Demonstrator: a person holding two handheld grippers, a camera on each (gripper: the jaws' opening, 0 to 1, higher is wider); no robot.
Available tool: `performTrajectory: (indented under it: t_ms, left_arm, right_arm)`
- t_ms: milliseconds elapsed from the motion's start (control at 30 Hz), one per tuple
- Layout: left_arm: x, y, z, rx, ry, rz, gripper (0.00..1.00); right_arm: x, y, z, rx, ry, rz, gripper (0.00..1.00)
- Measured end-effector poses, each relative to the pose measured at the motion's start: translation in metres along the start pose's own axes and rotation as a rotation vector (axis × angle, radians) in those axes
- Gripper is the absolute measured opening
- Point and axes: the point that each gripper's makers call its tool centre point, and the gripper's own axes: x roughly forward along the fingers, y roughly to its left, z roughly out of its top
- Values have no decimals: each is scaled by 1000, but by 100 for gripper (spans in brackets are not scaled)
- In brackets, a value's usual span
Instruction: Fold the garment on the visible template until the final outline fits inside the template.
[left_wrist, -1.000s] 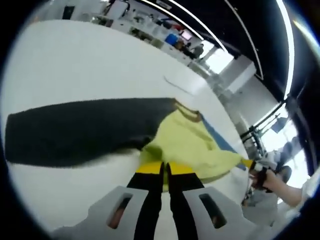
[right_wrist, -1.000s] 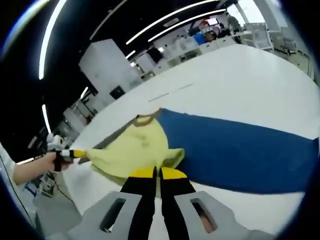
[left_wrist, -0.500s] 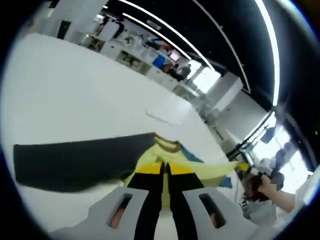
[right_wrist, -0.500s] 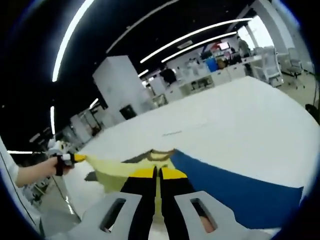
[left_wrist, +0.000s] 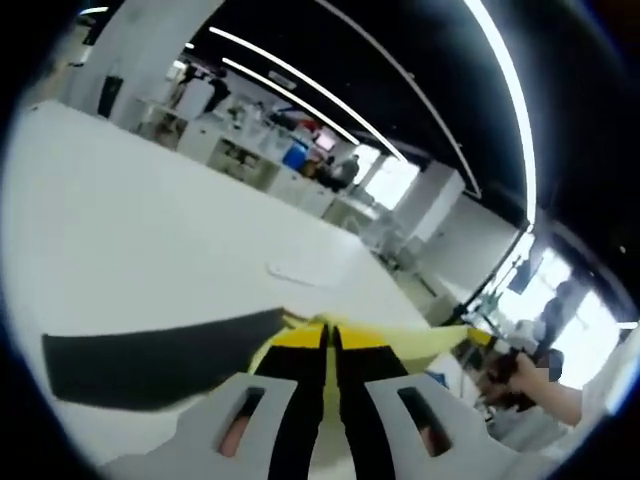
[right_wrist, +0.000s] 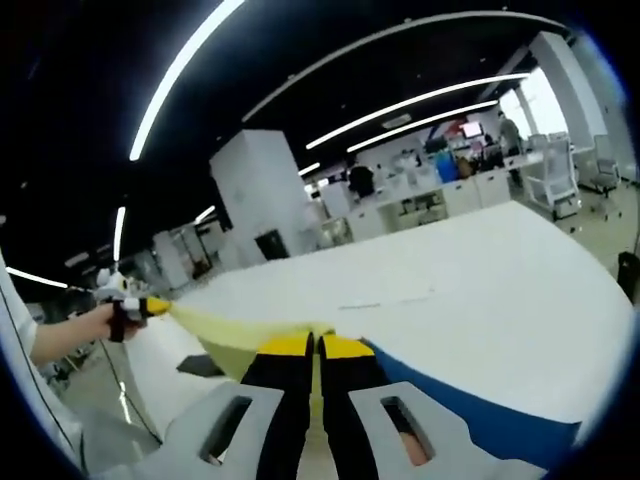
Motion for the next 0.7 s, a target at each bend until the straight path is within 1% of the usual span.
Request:
performTrajectory:
  t_ms: [133,233,500,700]
  left_arm:
    - [-7,-2,3,6,-13,-1,0]
    - [-11,-2,2,8,-13,0,0]
    - [-28,-9,-12,-1,-7,9,0]
    - [-41,-10,-22,-9,4,15,0]
  right_arm:
    - [-5,6,1,-12,-1,8,3]
    - [-10,8,-1,-14,0,5,3]
    - [-23,17,-10,-18,19,21,3]
    - [-33,28,-20,-35,54,50,3]
